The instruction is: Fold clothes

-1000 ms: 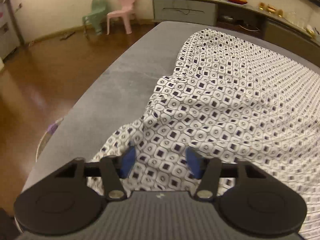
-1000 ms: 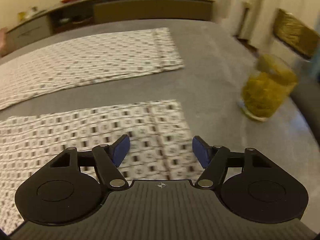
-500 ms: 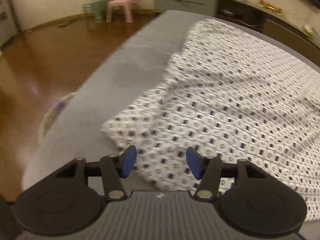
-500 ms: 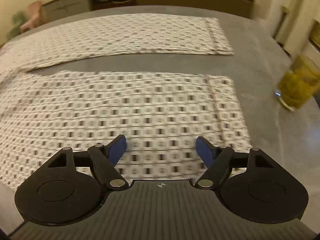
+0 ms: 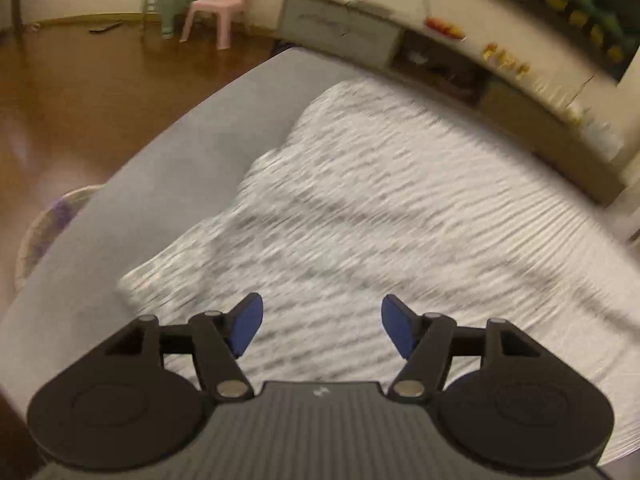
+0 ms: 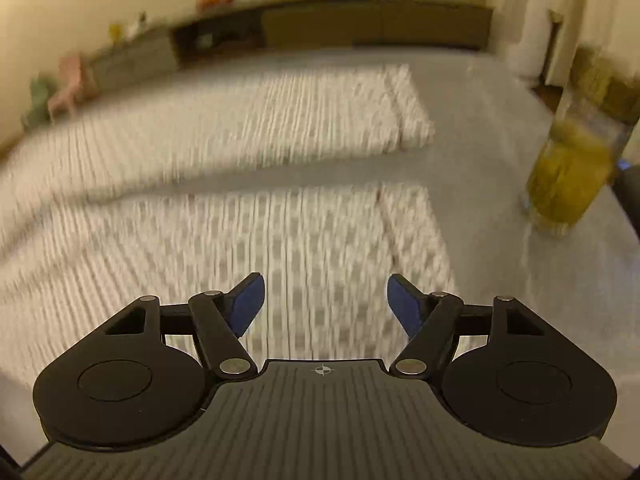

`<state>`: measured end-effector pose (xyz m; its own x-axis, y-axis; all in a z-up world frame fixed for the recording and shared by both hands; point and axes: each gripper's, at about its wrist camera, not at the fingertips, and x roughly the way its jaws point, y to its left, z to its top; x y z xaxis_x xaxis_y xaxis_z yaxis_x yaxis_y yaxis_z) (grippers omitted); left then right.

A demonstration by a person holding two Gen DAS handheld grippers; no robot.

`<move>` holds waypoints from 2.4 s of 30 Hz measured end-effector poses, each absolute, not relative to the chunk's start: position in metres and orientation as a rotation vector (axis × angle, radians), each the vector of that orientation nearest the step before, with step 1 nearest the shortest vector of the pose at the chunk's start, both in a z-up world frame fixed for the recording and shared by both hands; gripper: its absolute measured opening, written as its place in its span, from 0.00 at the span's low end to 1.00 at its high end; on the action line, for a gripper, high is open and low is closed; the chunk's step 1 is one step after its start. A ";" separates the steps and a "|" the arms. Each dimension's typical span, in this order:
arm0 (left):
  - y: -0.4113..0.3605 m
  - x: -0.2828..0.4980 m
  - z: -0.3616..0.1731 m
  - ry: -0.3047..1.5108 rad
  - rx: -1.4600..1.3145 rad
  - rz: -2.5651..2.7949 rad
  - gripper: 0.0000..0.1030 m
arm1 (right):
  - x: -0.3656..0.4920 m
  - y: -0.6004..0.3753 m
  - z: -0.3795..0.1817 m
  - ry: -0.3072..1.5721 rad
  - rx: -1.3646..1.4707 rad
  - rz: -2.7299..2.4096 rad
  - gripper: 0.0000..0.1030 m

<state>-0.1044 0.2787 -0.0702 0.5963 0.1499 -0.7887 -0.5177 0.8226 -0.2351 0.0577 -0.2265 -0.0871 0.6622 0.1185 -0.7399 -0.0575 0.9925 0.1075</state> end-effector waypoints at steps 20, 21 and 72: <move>0.174 0.179 -0.104 0.902 -0.685 0.076 0.71 | 0.396 -0.272 -0.148 0.883 0.097 -0.086 0.64; 0.165 0.188 -0.108 0.910 -0.679 0.068 0.71 | 0.399 -0.267 -0.150 0.872 0.065 -0.079 0.55; 0.205 0.193 -0.227 0.841 -1.110 0.042 0.29 | 0.117 -0.261 -0.124 0.766 0.339 0.097 0.76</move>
